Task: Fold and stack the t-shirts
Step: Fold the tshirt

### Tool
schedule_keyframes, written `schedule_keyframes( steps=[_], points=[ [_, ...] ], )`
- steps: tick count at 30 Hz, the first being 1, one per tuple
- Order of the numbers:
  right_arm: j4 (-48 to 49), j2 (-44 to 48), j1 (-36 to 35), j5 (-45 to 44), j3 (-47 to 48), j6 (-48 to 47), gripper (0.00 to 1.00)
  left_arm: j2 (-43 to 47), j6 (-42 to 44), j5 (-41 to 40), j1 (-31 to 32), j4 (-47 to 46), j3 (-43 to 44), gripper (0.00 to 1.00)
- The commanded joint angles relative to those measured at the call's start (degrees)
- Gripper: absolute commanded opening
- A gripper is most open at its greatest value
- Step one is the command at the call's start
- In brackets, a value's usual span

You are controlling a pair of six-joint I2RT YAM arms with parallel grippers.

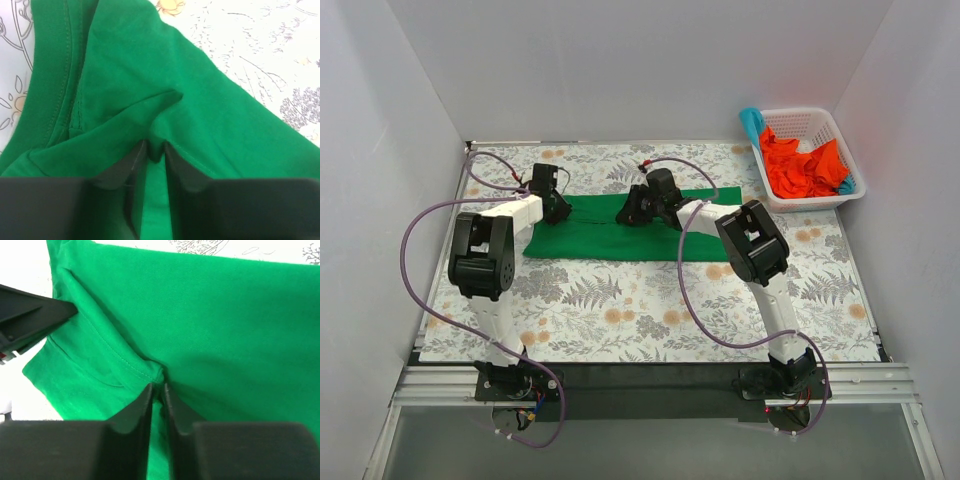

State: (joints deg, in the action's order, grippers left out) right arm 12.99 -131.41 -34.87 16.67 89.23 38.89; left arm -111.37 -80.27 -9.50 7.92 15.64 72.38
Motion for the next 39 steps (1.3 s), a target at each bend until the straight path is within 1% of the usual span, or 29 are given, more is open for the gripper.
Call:
schedule_keyframes(
  steps=[1,2,3,6,7,9,10,11,12,13,14,15,16,17,19,20,22,24,30,32,34,35,37,39],
  points=[
    [0.7,0.5,0.9,-0.1,2.2,-2.2,0.24,0.7,-1.0,-0.1,-0.5,-1.2,1.5,0.22],
    [0.6,1.5,1.0,-0.2,1.8,-2.8,0.27,1.5,-1.0,0.3,-0.5,-1.4,1.5,0.28],
    [0.5,2.2,1.5,-0.5,1.6,-3.4,0.3,2.2,-1.0,0.2,-0.5,-1.5,1.4,0.43],
    [-0.9,6.3,2.3,-1.5,-0.2,-6.8,0.35,6.2,-0.5,-0.6,-0.5,-1.2,1.1,0.66],
    [-1.9,9.0,2.4,-2.7,-0.7,-9.1,0.38,7.6,-0.3,-0.7,-0.5,-1.1,0.8,0.75],
    [-5.4,12.1,3.0,-5.0,-3.2,-11.5,0.42,12.6,-0.5,-1.3,-0.5,0.2,-0.6,0.78],
    [-6.6,15.6,3.1,-5.9,-4.4,-13.4,0.42,14.6,-0.8,-1.5,-0.5,1.4,-1.4,0.78],
    [-7.4,17.6,3.2,-6.8,-6.4,-14.0,0.43,16.3,-2.4,-2.3,-0.5,2.3,-2.5,0.78],
    [-8.2,19.6,3.8,-7.5,-10.5,-14.5,0.44,19.8,-2.9,-3.2,-0.5,2.8,-4.9,0.78],
    [-8.5,23.5,4.2,-8.6,-13.3,-14.9,0.45,21.5,-3.2,-3.7,-0.5,3.3,-6.5,0.77],
    [-8.7,25.4,5.4,-8.7,-15.8,-14.9,0.45,22.9,-4.3,-4.4,-0.5,3.4,-8.0,0.74],
    [-8.9,27.2,6.1,-8.0,-20.7,-14.8,0.45,25.4,-4.9,-4.9,-0.5,3.5,-11.5,0.7],
    [-9.0,30.4,7.1,-7.5,-22.9,-14.8,0.45,26.2,-5.3,-5.2,-0.6,3.4,-13.0,0.67],
    [-9.0,31.7,8.9,-7.0,-24.9,-14.8,0.45,26.8,-5.7,-5.1,-0.6,3.6,-14.2,0.59],
    [-9.3,35.3,11.0,-6.2,-30.7,-15.0,0.45,27.5,-6.4,-4.6,-0.8,3.7,-17.4,0.55],
    [-9.3,36.4,13.2,-5.9,-32.9,-15.0,0.45,27.5,-7.2,-5.2,-0.8,3.7,-18.7,0.48],
    [-9.2,39.0,15.6,-5.1,-37.8,-14.5,0.44,27.1,-8.9,-5.4,-1.6,3.7,-21.3,0.43],
    [-9.2,40.4,19.0,-5.2,-40.3,-14.6,0.43,26.7,-11.0,-5.7,-2.1,3.5,-22.8,0.38],
    [-9.0,41.5,28.4,-4.3,-49.1,-13.2,0.42,26.8,-16.1,-5.2,-4.5,4.7,-29.3,0.32],
    [-8.7,41.5,32.3,-4.2,-52.3,-12.6,0.41,28.7,-18.7,-5.6,-5.4,5.7,-32.1,0.31],
    [-8.8,41.9,34.3,-4.2,-54.2,-11.9,0.41,30.4,-20.2,-7.5,-6.7,7.0,-33.8,0.3],
    [-8.9,42.2,37.3,-4.2,-54.9,-11.8,0.41,31.2,-20.6,-8.0,-7.2,7.6,-35.0,0.3],
    [-9.0,43.4,39.0,-4.0,-56.8,-11.6,0.41,33.2,-21.2,-8.7,-9.7,8.4,-36.2,0.29],
    [-10.4,45.1,39.5,-3.5,-57.1,-12.7,0.41,34.2,-20.8,-7.9,-10.3,8.4,-36.9,0.29]
  ],
)
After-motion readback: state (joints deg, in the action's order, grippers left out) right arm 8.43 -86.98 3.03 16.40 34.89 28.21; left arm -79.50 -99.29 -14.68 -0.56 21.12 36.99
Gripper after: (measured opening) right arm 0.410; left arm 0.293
